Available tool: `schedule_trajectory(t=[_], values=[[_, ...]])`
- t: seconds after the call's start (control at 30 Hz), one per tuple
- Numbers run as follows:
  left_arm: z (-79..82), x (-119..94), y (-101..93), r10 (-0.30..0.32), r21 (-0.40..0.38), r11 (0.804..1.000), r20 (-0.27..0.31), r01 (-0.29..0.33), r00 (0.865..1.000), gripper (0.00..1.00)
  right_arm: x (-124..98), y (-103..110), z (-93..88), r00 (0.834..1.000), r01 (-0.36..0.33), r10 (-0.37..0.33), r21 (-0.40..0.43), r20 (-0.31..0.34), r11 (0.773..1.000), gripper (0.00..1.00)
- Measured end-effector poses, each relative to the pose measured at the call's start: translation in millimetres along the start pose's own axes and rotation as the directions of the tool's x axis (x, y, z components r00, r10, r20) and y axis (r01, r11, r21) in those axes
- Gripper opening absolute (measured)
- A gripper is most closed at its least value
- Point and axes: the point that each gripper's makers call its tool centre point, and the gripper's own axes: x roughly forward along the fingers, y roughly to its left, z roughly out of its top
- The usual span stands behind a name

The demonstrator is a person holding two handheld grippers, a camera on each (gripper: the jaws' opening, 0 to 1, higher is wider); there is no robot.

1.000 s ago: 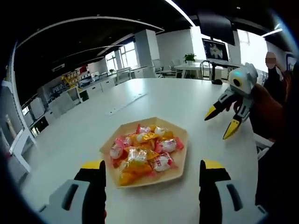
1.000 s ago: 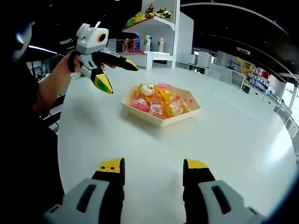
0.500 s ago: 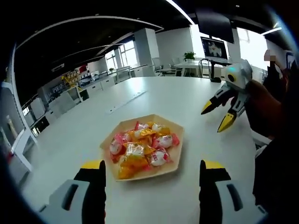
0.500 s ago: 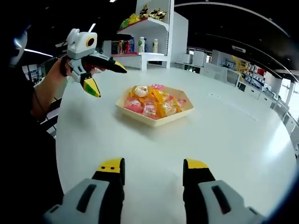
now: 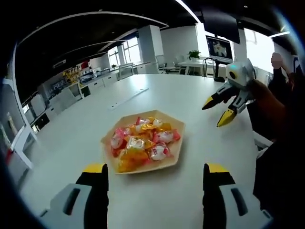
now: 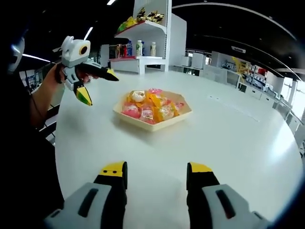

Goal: Pick up the marshmallows scattered on the table and place them into the bowl on the table

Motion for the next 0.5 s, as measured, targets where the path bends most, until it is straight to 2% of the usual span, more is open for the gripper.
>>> schedule_trajectory(t=[0.5], values=[[-12.0, -6, -0.1, 0.004, 0.005, 1.000, -0.038, -0.004, 0.999, 0.80, -1, -1, 1.3, 1.000, 0.005, -0.005, -0.002, 0.004, 1.000, 0.52]])
